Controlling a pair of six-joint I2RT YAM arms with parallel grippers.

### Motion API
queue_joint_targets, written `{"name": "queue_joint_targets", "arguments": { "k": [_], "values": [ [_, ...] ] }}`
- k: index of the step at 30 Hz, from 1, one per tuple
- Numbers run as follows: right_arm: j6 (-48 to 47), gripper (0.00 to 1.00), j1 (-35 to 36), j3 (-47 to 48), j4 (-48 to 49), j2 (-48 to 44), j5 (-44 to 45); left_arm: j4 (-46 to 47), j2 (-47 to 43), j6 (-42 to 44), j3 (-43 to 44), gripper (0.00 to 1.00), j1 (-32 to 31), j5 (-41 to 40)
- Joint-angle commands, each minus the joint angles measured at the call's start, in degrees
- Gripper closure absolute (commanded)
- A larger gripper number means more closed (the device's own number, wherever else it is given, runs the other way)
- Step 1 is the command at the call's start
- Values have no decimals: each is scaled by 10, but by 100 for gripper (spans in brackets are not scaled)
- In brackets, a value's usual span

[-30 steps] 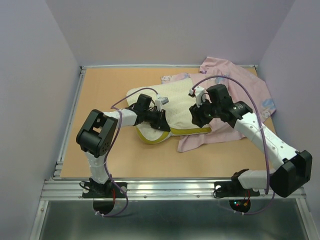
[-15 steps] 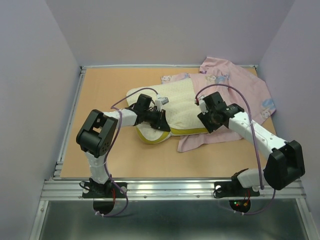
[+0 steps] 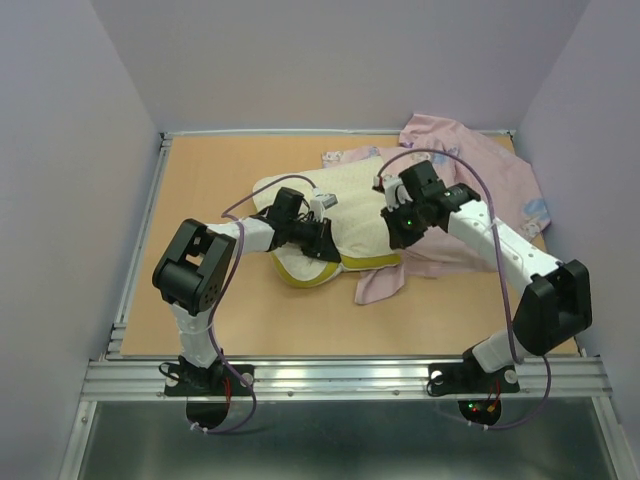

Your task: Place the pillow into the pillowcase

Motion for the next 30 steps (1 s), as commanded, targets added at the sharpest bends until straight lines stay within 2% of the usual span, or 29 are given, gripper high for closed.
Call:
{"name": "queue_joint_targets", "arguments": {
  "k": [1, 4, 8, 13, 15, 16, 17, 18, 19, 20, 21, 23, 24, 27, 30],
  "values": [
    [87, 99, 19, 132, 10, 5, -317, 47, -21, -32, 17, 100, -6, 0],
    [125, 99, 21, 133, 22, 23, -385, 72, -31, -62, 12, 100, -9, 17],
    [102, 100, 19, 86, 32, 23, -354, 61, -41, -52, -3, 100, -13, 22],
    [80, 99, 6, 8, 27, -7, -311, -57, -92, 70, -33, 100, -6, 4],
    [66, 99, 5, -33, 19, -39, -312, -127, -116, 154, -44, 100, -6, 3],
    [64, 88, 5, -39, 13, -48, -302, -150, -140, 209, -50, 100, -6, 10],
    [61, 72, 5, -38, 8, -55, -292, -194, -151, 237, -51, 100, -8, 16],
    [56, 37, 4, -17, 1, -61, -280, -213, -167, 259, -38, 100, -9, 28],
    [48, 26, 0, -4, -3, -61, -260, -244, -173, 294, -25, 97, -14, 32],
    [37, 20, -5, 14, -3, -59, -245, -301, -177, 337, -12, 91, -20, 30],
    [31, 18, -21, 38, -2, -49, -232, -322, -181, 394, 9, 74, -26, 21],
    [21, 18, -43, 112, 12, -25, -204, -368, -192, 439, 30, 54, -26, 4],
    [20, 18, -65, 136, 18, -9, -192, -386, -193, 483, 60, 40, -26, 4],
    [1, 20, -83, 231, 42, 68, -99, -429, -189, 514, 111, 31, -14, 14],
    [-6, 24, -86, 320, 63, 159, -36, -404, -167, 470, 176, 28, 33, 41]
  ]
}}
